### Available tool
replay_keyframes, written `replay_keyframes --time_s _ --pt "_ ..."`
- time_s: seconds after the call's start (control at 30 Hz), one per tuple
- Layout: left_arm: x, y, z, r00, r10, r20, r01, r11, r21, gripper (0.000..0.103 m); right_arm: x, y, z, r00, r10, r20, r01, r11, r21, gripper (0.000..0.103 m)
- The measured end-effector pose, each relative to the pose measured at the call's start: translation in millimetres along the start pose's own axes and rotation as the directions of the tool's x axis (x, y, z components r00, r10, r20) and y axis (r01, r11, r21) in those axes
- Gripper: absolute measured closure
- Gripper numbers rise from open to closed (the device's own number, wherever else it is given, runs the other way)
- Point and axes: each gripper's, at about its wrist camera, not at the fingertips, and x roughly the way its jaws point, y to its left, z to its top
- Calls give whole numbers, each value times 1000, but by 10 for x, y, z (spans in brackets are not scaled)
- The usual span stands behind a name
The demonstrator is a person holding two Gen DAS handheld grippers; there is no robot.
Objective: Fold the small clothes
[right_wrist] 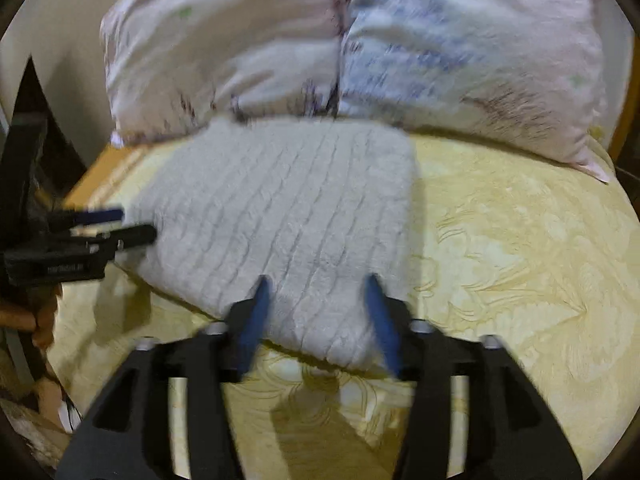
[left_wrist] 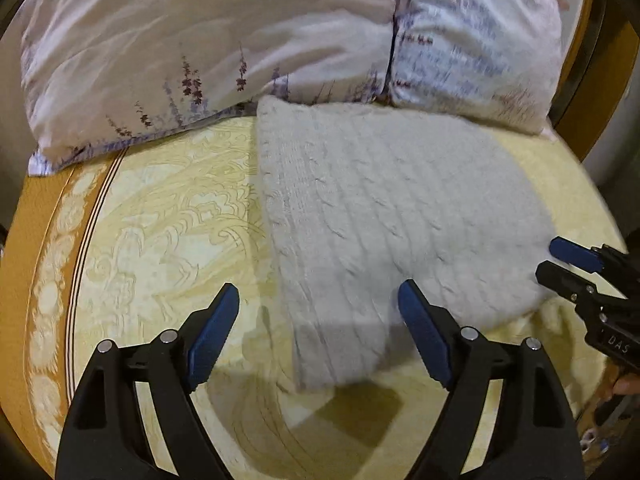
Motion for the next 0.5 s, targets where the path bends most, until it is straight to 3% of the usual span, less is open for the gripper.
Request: replay_keyframes --time_s 0.03,0.17,0.33,0.5 --pt "-48 17 -38 1000 5 14 -5 1000 -9 17 -112 1 -30 998 -30 46 29 1000 10 28" --pt "-203 175 -268 998 51 41 -47 995 -92 1 -267 5 -139 991 -106 80 103 994 45 19" --pt "-162 262 -451 997 79 -6 -79 985 -151 1 -197 55 -253 972 -232 42 228 971 76 3" --pt "-80 198 -565 994 90 -59 -98 985 -141 1 -128 178 -306 979 -202 3 202 978 57 2"
